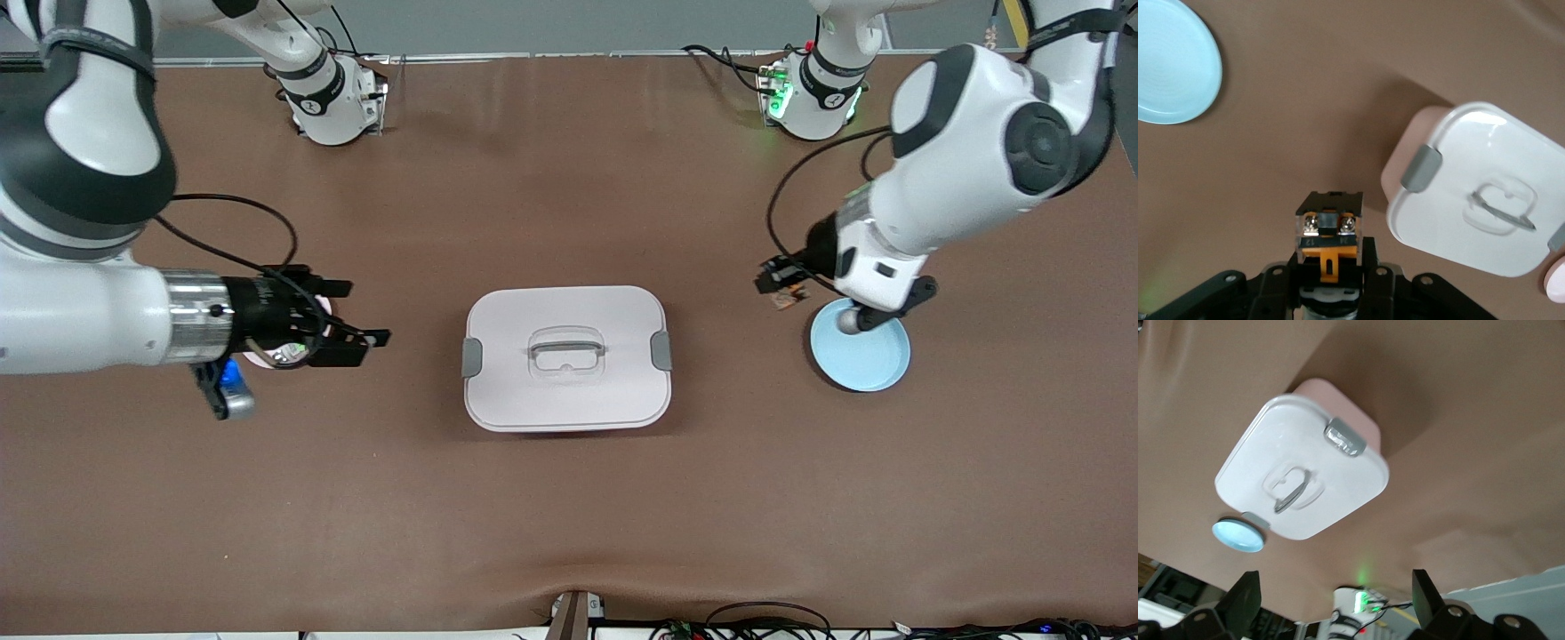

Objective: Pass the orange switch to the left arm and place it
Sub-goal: 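Open the right gripper and withdraw while the left gripper carries the switch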

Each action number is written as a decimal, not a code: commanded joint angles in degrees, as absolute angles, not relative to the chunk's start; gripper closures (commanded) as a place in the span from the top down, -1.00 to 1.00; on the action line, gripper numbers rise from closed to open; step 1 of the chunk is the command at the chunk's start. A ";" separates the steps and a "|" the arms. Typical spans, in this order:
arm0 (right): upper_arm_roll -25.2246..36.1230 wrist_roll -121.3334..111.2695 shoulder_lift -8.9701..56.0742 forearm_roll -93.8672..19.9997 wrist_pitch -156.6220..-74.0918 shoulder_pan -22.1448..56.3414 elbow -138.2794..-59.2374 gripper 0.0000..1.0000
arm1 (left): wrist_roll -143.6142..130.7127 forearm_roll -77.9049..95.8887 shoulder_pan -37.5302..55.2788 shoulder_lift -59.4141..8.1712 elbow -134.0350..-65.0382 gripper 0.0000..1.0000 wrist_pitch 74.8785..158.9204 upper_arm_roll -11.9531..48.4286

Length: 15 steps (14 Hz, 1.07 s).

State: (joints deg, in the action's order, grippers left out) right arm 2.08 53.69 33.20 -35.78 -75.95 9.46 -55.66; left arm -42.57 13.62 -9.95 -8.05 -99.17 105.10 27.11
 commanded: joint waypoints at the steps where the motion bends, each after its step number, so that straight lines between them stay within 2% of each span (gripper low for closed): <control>1: 1.58 43.20 31.38 -27.98 -72.79 8.35 -55.72 1.00 | -43.42 11.96 -14.57 -4.84 -101.68 -1.00 103.89 27.51; 4: 1.67 32.03 30.50 -18.66 -70.23 7.91 -55.72 1.00 | -43.50 9.42 -18.53 -4.57 -102.74 -1.00 103.89 27.51; 9: 1.67 17.43 29.97 -10.91 -68.91 3.61 -55.81 1.00 | -44.03 8.88 -26.62 -1.68 -106.07 -1.00 104.76 27.60; 15: 1.76 6.95 29.88 -2.82 -68.99 2.81 -55.81 1.00 | -56.41 8.61 -27.77 -0.79 -111.96 -1.00 113.80 27.69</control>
